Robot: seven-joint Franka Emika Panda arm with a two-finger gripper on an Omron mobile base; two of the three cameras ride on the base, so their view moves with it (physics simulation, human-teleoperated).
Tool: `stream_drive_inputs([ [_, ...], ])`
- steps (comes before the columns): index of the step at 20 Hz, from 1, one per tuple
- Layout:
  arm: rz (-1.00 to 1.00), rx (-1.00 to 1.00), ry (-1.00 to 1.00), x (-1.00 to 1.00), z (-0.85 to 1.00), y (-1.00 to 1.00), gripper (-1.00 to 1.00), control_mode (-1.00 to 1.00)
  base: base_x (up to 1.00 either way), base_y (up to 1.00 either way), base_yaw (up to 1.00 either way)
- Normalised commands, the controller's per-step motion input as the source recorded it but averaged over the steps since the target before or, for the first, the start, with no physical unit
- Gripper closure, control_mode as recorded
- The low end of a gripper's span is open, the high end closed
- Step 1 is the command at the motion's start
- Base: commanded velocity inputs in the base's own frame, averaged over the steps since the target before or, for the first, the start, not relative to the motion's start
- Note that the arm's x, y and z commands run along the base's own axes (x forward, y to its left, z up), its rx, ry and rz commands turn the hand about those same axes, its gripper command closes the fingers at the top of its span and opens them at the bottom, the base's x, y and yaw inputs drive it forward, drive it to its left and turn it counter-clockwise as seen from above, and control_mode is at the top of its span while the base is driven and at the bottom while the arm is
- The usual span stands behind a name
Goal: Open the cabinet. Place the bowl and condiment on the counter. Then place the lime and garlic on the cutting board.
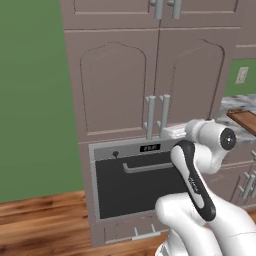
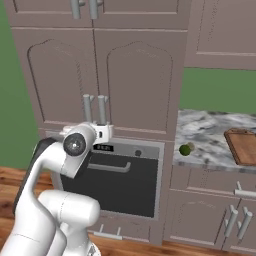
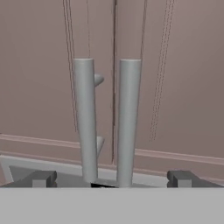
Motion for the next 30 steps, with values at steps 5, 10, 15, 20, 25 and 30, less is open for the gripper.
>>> stream_drive_inputs([
  [5, 0.0, 0.02, -0.02, 0.2, 0.0, 0.0, -1.0, -1.0, 0.0, 0.0, 0.0],
  [10, 0.0, 0.02, -0.06, 0.2, 0.0, -0.09, -1.0, -1.0, 0.0, 0.0, 0.0],
  [15, 0.0, 0.0, -0.11, 0.17, -0.11, -0.19, -1.0, -1.0, 0.0, 0.0, 0.0],
  [20, 0.0, 0.0, -0.06, 0.19, -0.08, -0.07, -1.0, -1.0, 0.0, 0.0, 0.0],
  [25, 0.0, 0.0, -0.02, 0.17, -0.01, 0.0, -1.0, -1.0, 0.0, 0.0, 0.0],
  [30, 0.0, 0.0, 0.0, 0.13, -0.01, 0.0, -1.0, -1.0, 0.0, 0.0, 0.0],
])
